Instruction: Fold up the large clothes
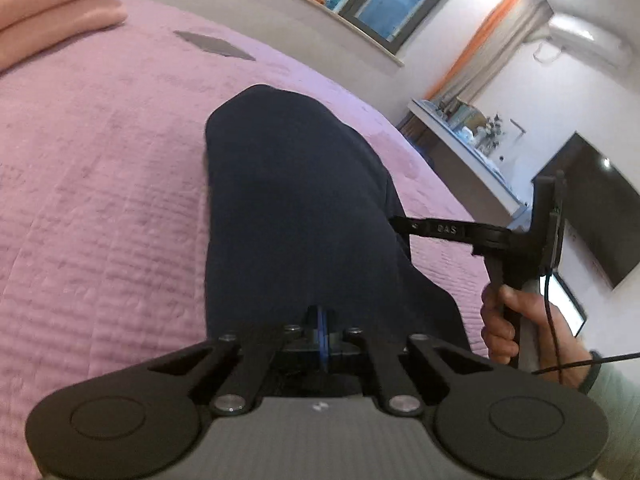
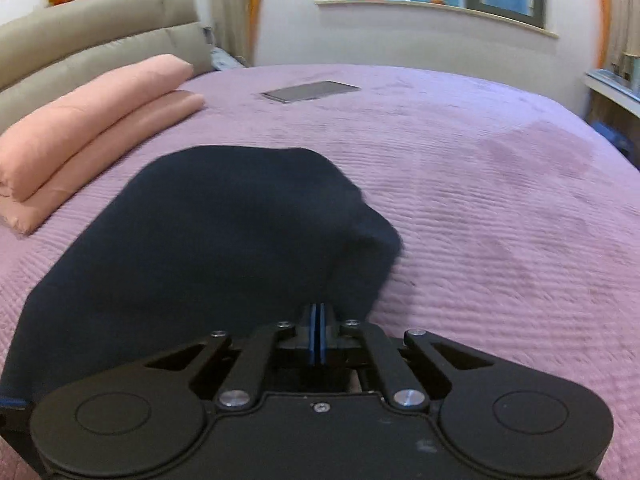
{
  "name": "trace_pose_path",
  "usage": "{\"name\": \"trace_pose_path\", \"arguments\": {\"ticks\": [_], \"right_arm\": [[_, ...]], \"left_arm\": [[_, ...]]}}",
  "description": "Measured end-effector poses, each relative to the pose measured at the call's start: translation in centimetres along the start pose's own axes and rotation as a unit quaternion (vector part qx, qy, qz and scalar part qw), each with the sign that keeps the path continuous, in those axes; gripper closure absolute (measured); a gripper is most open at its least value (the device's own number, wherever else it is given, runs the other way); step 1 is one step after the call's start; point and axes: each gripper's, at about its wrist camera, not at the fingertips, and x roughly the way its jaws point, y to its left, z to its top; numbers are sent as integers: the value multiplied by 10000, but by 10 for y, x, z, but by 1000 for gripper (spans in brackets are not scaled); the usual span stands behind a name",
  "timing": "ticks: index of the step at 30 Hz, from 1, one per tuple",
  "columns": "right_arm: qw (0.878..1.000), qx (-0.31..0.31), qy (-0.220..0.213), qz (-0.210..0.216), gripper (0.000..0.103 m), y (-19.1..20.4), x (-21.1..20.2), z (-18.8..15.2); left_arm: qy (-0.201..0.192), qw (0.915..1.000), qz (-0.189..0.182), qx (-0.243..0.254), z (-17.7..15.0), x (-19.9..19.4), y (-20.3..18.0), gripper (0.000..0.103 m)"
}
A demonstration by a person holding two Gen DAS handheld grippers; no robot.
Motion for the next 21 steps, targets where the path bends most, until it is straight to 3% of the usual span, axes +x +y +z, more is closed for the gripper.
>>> {"name": "trace_pose_path", "arguments": {"ticks": [2,5,6,8,10,12,15,19,21], "right_arm": [[9998,200,-68,-26,92,1,-30,-5],[9987,45,-352,355,90,26,-77,-24],[9985,-68,-309,455,86,40,-81,-27],[9983,-275,-54,509,85,57,-78,-44],[9984,-453,315,86,87,66,-64,-63],[9957,-528,713,-277,89,65,-57,-80],[9963,-270,716,-384,87,59,-92,-83],[9984,-76,263,-486,63,62,-153,-72],[9990,-15,-85,-436,36,67,-191,-64]], "left_arm": [[-55,9999,74,63,6,-13,1,99],[-389,9983,172,406,8,-29,-24,83],[-515,9971,249,499,10,-35,-31,77],[-593,9952,481,615,13,-36,-40,74],[-369,9928,892,703,9,-22,-38,79],[-332,9901,1075,841,2,-21,-41,82],[-278,9885,1154,940,-5,-36,-56,79],[-432,9840,1329,1107,-6,-64,-83,79],[-653,9825,1289,1179,-5,-89,-104,77]]}}
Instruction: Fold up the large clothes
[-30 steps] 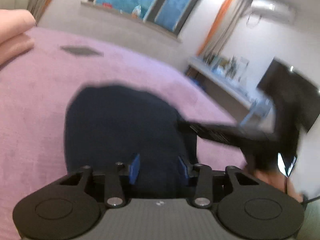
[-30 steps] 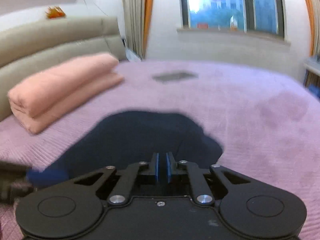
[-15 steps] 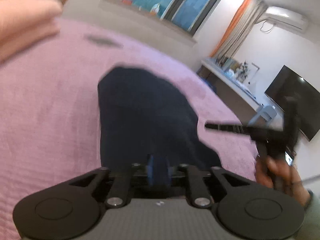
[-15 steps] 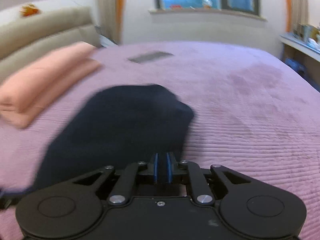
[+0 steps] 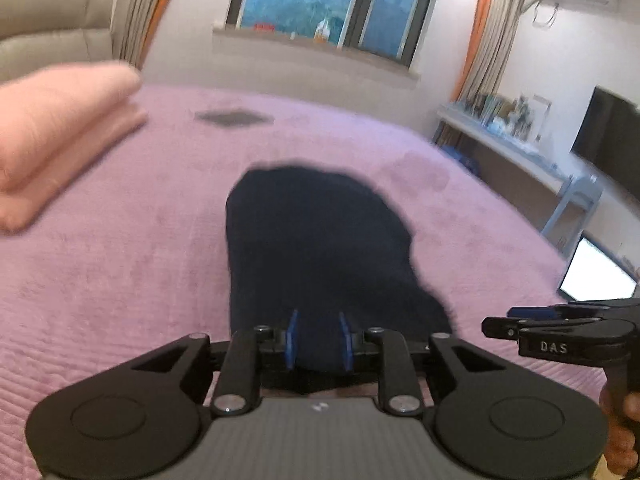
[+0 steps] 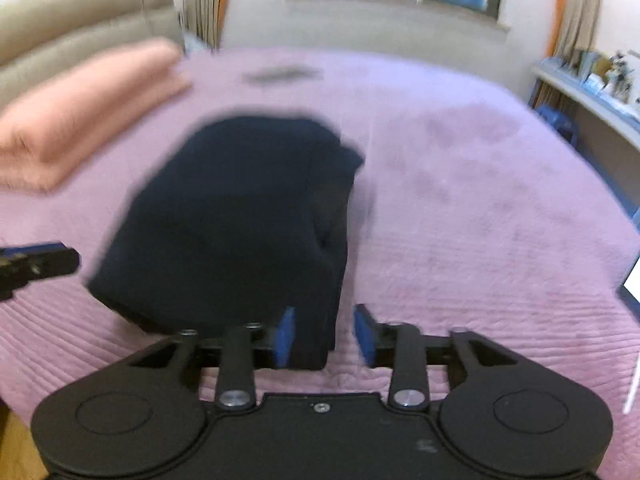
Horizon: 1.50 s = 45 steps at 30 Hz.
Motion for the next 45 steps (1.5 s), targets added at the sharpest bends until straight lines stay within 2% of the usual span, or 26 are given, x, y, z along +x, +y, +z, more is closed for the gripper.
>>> {"name": "trace_pose_path", "arguments": {"ticks": [2,4,6,8,12,14,17,22,26,28,36,41,45], "right_arm": [[9994,-6,-339,69,26,6,-39,9],[9988,-103,-484,2,25,14,-64,20],[9986,-201,-488,-69,24,24,-83,25],[9984,-256,-502,-93,24,32,-97,28],[9982,-268,-463,-268,22,44,-119,26],[9983,-267,-465,-214,22,49,-129,24],[9986,-194,-483,-123,22,45,-126,22],[9988,-83,-474,-65,22,43,-131,20],[9991,-14,-424,40,22,45,-134,16],[9993,16,-377,86,22,47,-134,14],[9994,53,-312,159,22,54,-132,12],[9993,152,-186,277,22,54,-131,10],[9994,135,-210,255,22,56,-133,10]], "left_arm": [[-269,9995,41,145,15,-35,-21,71],[-506,9981,166,306,29,-61,-40,56],[-705,9960,359,416,43,-89,-58,28],[-847,9942,436,491,52,-112,-71,17],[-884,9915,684,658,62,-152,-94,10],[-941,9884,887,792,60,-165,-104,6],[-1016,9832,1244,867,57,-179,-113,4],[-969,9772,1777,645,58,-187,-106,4],[-1153,9711,2046,423,58,-200,-98,4],[-1117,9700,2134,333,60,-204,-93,4],[-862,9784,1876,70,62,-194,-67,4],[-863,9747,2057,165,59,-190,-67,4],[-856,9747,2060,161,59,-190,-64,4]]}}
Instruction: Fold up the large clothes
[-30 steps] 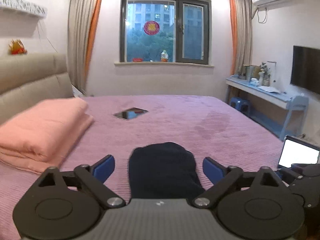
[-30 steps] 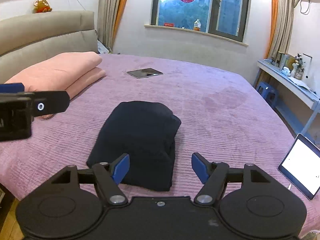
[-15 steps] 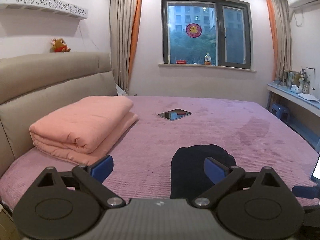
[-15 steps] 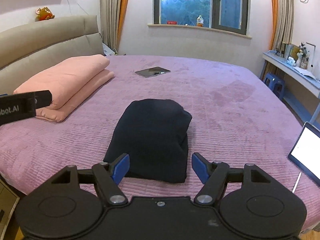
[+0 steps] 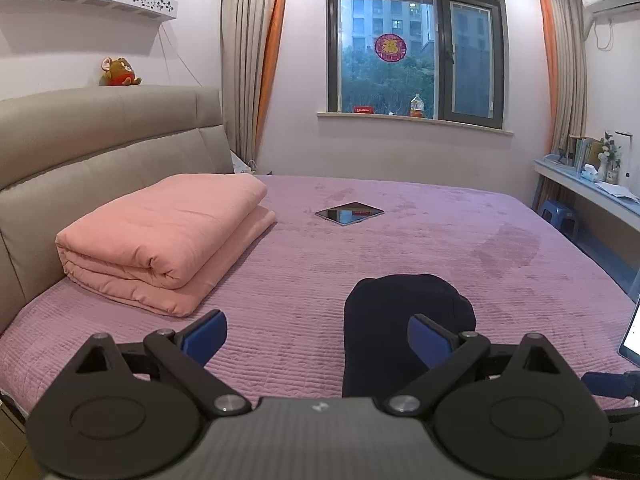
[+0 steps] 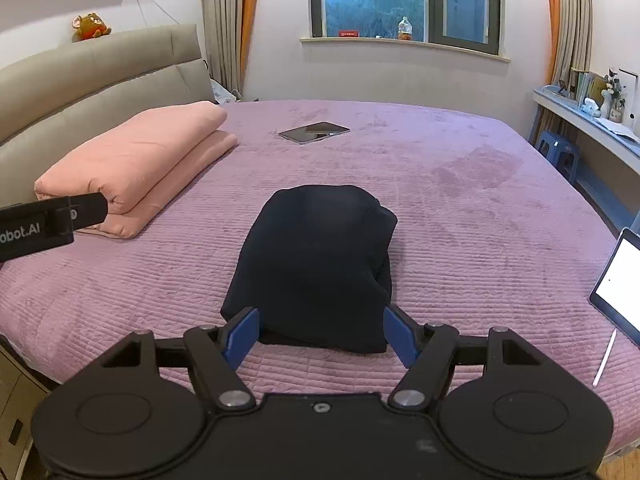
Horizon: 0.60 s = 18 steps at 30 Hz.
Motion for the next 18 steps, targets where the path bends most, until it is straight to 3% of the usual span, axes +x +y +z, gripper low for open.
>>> {"name": "trace_pose_path", "arguments": {"ticks": [18], "right_arm": [[10000,-45,-5,41,22,-1,-5,0]], "left_arm": [[-183,9981,64,587,-3,0,-14,6]]}}
